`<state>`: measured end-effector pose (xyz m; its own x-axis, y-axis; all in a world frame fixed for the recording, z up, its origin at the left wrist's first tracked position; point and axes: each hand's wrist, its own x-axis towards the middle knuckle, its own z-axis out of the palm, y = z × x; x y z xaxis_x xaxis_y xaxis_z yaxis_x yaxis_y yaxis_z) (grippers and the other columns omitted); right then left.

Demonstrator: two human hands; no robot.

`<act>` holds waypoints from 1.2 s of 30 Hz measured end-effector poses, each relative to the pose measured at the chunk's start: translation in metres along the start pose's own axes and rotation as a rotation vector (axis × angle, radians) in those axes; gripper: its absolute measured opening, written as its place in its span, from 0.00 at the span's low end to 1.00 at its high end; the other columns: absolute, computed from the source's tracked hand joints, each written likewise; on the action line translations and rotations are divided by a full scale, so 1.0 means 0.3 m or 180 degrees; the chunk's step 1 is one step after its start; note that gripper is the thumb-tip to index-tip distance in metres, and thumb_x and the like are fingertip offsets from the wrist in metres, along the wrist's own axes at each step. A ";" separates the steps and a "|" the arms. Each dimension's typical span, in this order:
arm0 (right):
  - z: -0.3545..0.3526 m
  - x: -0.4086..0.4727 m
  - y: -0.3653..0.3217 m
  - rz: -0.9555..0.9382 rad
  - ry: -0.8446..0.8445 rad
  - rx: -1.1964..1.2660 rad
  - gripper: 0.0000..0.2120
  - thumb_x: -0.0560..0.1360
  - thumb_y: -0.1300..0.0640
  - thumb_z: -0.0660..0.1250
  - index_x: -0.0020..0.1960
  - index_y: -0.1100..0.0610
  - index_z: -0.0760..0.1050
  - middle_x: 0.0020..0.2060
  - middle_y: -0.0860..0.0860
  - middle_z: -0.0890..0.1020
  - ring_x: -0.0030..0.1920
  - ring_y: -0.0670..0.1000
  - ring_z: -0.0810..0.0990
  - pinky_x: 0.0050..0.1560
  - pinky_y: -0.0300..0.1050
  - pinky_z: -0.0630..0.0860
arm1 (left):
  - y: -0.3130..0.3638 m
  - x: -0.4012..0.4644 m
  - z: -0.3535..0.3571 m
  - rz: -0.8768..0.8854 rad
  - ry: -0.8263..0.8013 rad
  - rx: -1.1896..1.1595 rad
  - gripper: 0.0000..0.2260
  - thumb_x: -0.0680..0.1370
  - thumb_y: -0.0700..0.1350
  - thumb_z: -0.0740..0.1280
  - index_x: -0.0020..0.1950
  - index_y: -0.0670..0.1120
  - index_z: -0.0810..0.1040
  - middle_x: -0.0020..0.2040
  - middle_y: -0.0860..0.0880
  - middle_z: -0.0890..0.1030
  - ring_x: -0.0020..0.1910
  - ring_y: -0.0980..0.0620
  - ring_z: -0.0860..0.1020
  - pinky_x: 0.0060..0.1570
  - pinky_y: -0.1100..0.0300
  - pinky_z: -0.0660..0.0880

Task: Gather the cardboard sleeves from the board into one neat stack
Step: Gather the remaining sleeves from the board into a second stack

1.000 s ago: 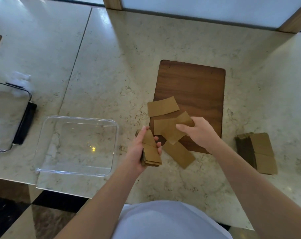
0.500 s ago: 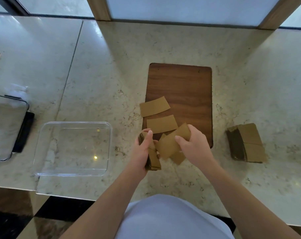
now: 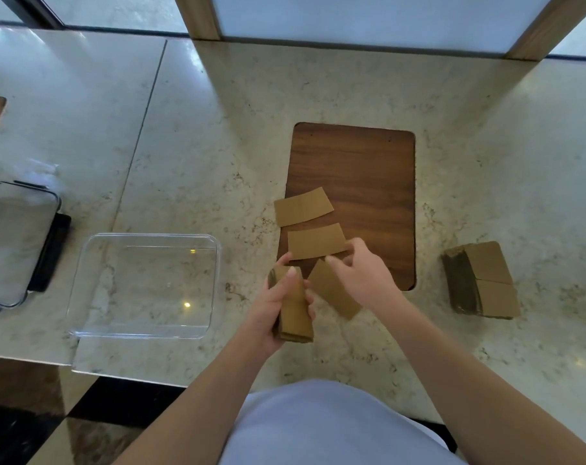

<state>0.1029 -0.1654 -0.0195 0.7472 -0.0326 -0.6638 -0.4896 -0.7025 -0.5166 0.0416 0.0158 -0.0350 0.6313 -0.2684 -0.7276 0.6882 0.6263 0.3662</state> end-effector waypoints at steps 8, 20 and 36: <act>0.136 -0.012 0.128 -0.0265 0.0655 -0.1336 0.26 0.68 0.41 0.78 0.53 0.50 0.67 0.48 0.48 0.76 0.50 0.53 0.76 0.47 0.49 0.74 | 0.011 0.001 -0.053 0.0014 0.0243 -0.0382 0.31 0.64 0.58 0.84 0.60 0.48 0.75 0.47 0.40 0.82 0.40 0.44 0.81 0.35 0.50 0.81; 0.151 -0.083 -0.031 -0.0213 -0.0769 0.0169 0.15 0.86 0.46 0.53 0.58 0.55 0.73 0.47 0.51 0.81 0.50 0.55 0.82 0.43 0.47 0.76 | -0.025 0.031 -0.010 0.0083 0.0707 0.0295 0.27 0.66 0.51 0.83 0.63 0.53 0.80 0.53 0.41 0.87 0.46 0.42 0.87 0.39 0.48 0.83; 0.048 0.224 -0.054 -0.1196 0.0594 -0.2201 0.30 0.72 0.41 0.75 0.70 0.50 0.72 0.61 0.53 0.74 0.63 0.57 0.68 0.62 0.56 0.66 | 0.136 0.060 0.003 -0.0022 -0.0246 -0.1004 0.25 0.67 0.44 0.82 0.59 0.47 0.76 0.46 0.41 0.76 0.40 0.45 0.77 0.46 0.46 0.80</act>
<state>0.1547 -0.1459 -0.0634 0.8991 0.2180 -0.3796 0.1525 -0.9688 -0.1953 0.0815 0.0357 -0.0327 0.6606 -0.3206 -0.6789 0.5555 0.8170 0.1547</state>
